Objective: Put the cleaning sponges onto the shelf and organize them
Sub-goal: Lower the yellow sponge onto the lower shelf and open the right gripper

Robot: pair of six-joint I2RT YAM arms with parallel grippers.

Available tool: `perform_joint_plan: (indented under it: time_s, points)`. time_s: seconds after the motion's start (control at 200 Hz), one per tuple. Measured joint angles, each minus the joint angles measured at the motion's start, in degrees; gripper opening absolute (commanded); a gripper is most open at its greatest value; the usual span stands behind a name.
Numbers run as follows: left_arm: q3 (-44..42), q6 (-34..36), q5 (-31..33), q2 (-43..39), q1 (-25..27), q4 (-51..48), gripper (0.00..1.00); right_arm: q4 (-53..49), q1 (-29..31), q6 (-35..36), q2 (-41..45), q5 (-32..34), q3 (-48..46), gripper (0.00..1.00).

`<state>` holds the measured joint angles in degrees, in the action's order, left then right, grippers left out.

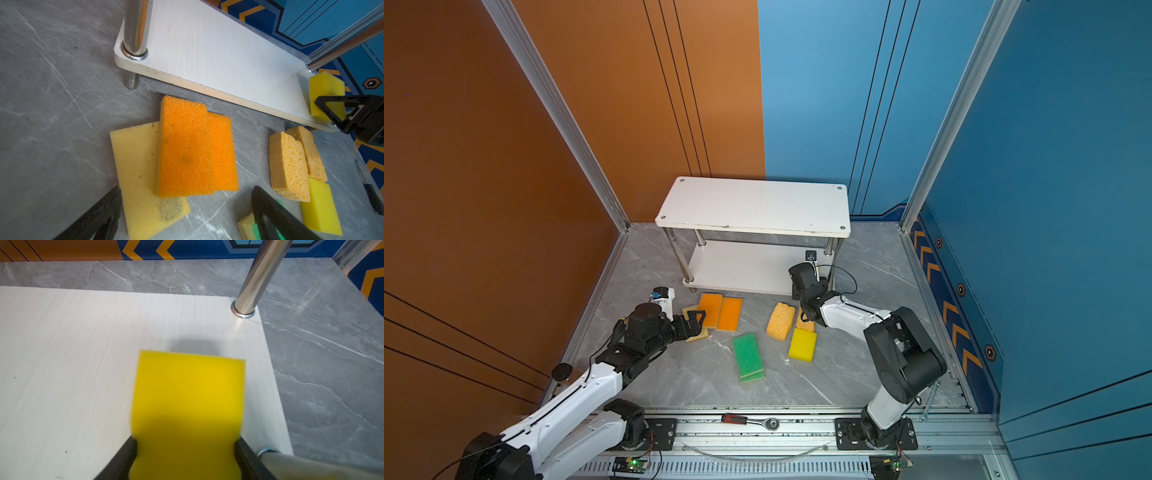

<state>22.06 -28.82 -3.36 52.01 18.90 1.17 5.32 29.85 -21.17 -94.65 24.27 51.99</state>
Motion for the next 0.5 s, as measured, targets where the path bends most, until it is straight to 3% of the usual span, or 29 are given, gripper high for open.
perform_joint_plan:
  time_s: [0.501]
  points:
    - [0.3, 0.0, 0.0, 0.8, 0.3, -0.2, 0.98, 1.3, -0.1, 0.0, -1.3, 0.0, 0.0, 0.68]
